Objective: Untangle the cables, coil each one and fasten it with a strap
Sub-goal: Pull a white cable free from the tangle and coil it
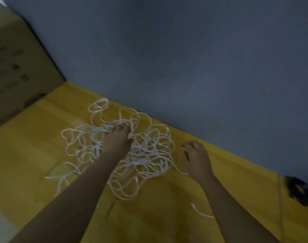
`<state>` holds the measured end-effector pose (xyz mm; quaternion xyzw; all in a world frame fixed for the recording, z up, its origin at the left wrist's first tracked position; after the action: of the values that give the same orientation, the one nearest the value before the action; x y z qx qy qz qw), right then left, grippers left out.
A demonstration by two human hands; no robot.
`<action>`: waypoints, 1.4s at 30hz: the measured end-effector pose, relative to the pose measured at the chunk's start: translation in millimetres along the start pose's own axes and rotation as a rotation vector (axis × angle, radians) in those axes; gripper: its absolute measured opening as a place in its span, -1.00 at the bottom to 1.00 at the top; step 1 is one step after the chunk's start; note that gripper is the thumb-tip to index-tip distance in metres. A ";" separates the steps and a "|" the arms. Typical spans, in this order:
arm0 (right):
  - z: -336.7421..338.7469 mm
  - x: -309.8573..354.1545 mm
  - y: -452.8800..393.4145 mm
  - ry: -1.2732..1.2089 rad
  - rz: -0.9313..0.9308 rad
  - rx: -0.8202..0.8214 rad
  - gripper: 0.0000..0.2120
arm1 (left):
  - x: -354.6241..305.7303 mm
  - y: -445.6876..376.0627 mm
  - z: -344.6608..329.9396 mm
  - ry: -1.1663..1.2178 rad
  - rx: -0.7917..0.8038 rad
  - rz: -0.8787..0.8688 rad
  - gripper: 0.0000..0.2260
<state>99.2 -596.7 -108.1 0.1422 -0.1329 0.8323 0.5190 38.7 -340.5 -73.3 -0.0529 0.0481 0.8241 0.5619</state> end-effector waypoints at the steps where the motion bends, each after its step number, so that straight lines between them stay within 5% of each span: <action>1: -10.8 25.2 -17.6 0.002 0.016 0.009 -0.70 | 28.2 -12.0 4.3 -0.012 0.010 0.008 -0.68; 9: -72.6 203.4 -130.7 0.014 0.196 0.083 -0.69 | 195.6 -78.0 38.7 0.003 0.033 0.107 -0.68; 20: -140.9 292.3 -181.3 0.040 0.264 0.205 -0.70 | 299.1 -87.6 51.2 0.047 0.013 0.192 -0.67; 26: -186.6 320.1 -222.8 0.003 0.133 0.205 -0.69 | 352.4 -130.9 26.1 0.103 0.122 0.120 -0.69; 33: -275.4 340.6 -257.3 0.050 -0.344 0.324 -0.44 | 399.7 -193.9 -6.4 0.182 0.200 -0.053 -0.73; 42: -261.4 360.9 -234.0 -0.242 -0.225 0.004 -0.91 | 374.2 -206.2 -51.7 0.203 0.329 -0.346 -0.63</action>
<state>132.5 -102.4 -197.2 0.2563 -0.1759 0.7461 0.5889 96.6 72.1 -181.5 -0.0505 0.2281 0.6873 0.6878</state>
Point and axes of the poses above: each hand's wrist, its own y-axis away from the middle knuckle, its own z-axis out of the back of the hand, x = y × z, the point moved 4 cm from there along -y, towards the middle knuckle, and after that the axes turned 3 degrees about -x, right-handed, at the moved point
